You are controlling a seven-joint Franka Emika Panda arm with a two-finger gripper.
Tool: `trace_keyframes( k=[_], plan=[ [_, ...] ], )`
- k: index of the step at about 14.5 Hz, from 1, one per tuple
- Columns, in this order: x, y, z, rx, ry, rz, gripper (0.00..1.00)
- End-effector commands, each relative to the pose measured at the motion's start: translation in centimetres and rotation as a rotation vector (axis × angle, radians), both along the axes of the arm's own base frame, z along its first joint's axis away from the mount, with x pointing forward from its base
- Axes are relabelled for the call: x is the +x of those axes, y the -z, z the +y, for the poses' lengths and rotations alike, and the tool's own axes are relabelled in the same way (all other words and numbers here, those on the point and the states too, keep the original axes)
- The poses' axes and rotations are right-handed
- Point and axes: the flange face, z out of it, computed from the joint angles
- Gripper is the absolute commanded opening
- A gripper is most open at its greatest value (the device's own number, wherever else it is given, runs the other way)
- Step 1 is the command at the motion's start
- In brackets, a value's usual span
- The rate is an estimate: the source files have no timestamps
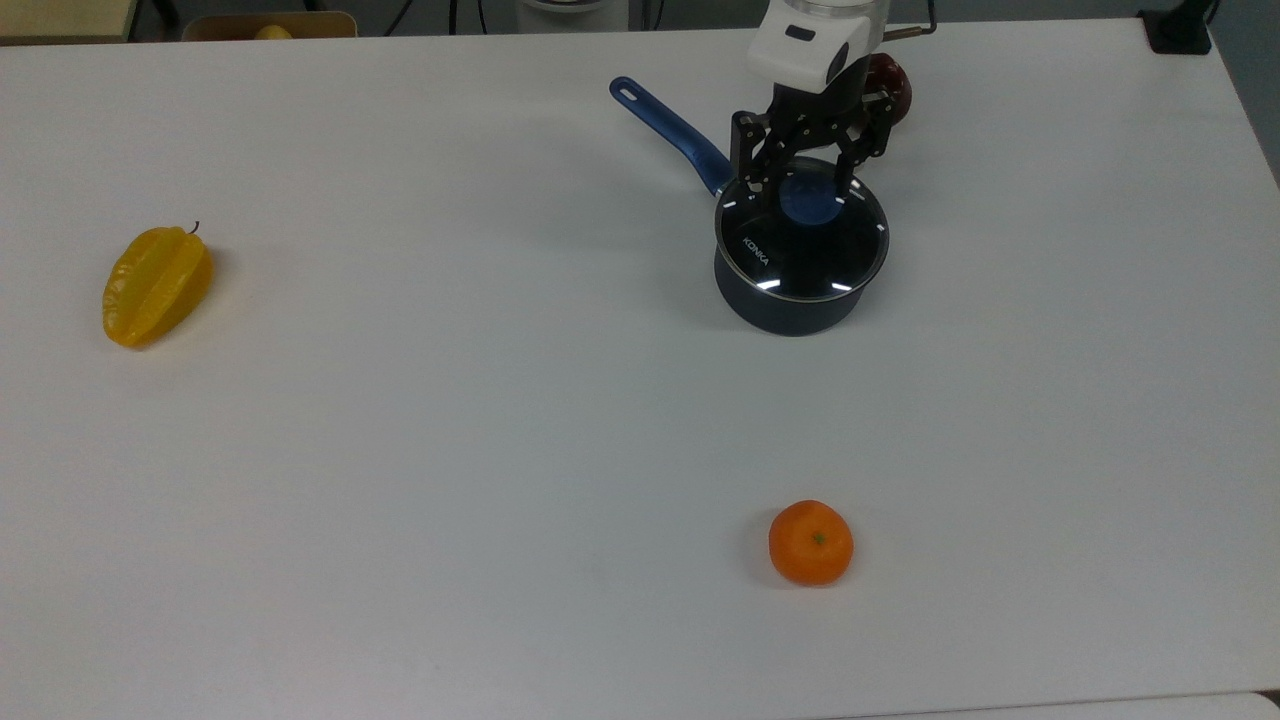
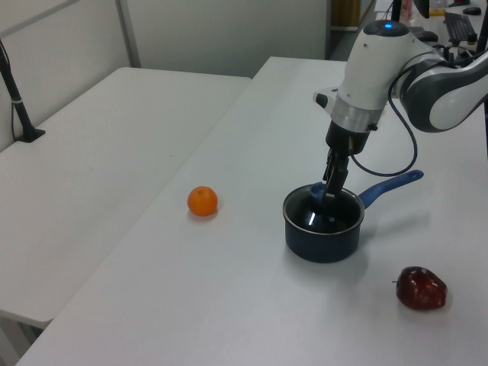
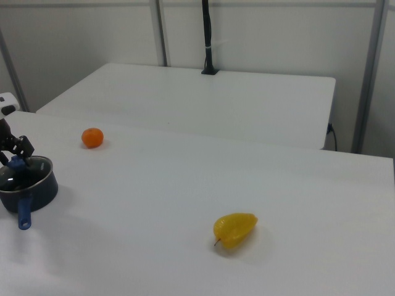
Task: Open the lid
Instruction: 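Lift the glass lid up off the saucepan rim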
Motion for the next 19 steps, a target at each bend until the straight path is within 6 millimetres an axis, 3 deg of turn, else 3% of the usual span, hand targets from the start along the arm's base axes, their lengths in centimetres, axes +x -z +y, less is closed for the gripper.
trace_keyframes(
  k=[1, 4, 7, 9, 15, 19],
  plan=[
    [0.4, 0.1, 0.3, 0.001, -0.021, -0.024, 0.77],
    [0.3, 0.1, 0.5, 0.003, -0.02, -0.023, 0.51],
    [0.3, 0.1, 0.5, 0.008, -0.014, -0.019, 0.4],
    [0.4, -0.4, 0.4, 0.011, -0.006, -0.019, 0.39],
    [1.2, -5.2, 0.3, -0.009, 0.035, 0.009, 0.39],
    [1.7, -7.0, -0.8, 0.005, 0.065, 0.004, 0.39]
  ],
)
